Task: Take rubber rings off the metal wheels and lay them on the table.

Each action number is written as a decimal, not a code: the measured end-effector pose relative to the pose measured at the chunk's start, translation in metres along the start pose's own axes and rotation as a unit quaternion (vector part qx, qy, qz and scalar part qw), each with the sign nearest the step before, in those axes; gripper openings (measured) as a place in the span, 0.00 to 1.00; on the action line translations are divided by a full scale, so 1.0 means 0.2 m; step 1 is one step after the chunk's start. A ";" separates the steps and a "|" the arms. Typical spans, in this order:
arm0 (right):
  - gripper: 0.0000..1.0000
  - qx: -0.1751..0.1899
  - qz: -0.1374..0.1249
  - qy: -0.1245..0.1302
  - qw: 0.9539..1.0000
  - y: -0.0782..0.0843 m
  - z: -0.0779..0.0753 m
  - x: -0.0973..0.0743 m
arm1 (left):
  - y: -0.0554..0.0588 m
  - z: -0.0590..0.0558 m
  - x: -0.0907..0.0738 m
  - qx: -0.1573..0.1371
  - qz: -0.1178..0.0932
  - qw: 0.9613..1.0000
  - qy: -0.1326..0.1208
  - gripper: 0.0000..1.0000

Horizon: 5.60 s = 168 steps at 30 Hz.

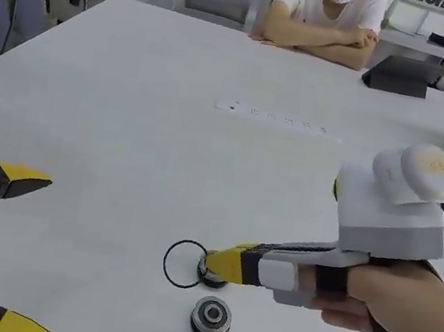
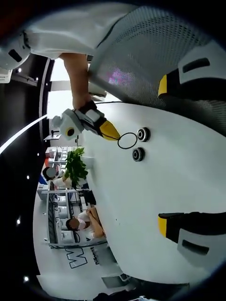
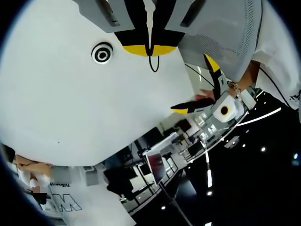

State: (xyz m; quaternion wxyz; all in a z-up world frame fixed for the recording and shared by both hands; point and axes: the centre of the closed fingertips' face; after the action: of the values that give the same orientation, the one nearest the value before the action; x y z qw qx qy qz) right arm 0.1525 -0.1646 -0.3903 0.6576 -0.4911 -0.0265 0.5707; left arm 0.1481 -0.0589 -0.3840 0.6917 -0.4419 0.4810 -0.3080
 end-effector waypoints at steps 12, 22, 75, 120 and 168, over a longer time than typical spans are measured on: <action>0.00 -0.044 0.043 -0.003 0.998 0.02 0.04 0.10 | 0.00 -0.02 -0.02 -0.016 -0.011 1.000 -0.005 0.99; 0.00 -0.060 0.064 -0.005 0.996 0.05 0.05 0.19 | 0.00 -0.03 -0.02 -0.023 -0.012 1.000 0.000 0.99; 0.06 -0.067 0.071 0.046 0.994 0.08 -0.11 0.18 | -0.04 -0.04 -0.04 -0.041 -0.024 0.999 -0.004 0.99; 0.33 -0.114 0.068 0.058 0.989 0.33 -0.31 -0.05 | -0.47 0.02 0.21 0.100 -0.036 0.992 0.073 0.93; 0.22 -0.166 0.086 0.066 0.980 0.41 -0.29 0.04 | -0.01 -0.32 0.72 0.076 0.039 0.981 0.174 0.24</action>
State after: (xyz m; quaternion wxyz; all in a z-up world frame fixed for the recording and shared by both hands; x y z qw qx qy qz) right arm 0.1307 -0.2058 -0.4792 0.5157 -0.6308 -0.0353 0.5787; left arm 0.1374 -0.2025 -0.4491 0.6405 -0.3089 0.5860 -0.3886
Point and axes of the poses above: the centre of the closed fingertips' face, and the gripper's own axes: x roughly forward along the fingers, z roughly to its left, y roughly out of its underside, and after that the axes turned 6 degrees about x, right-handed
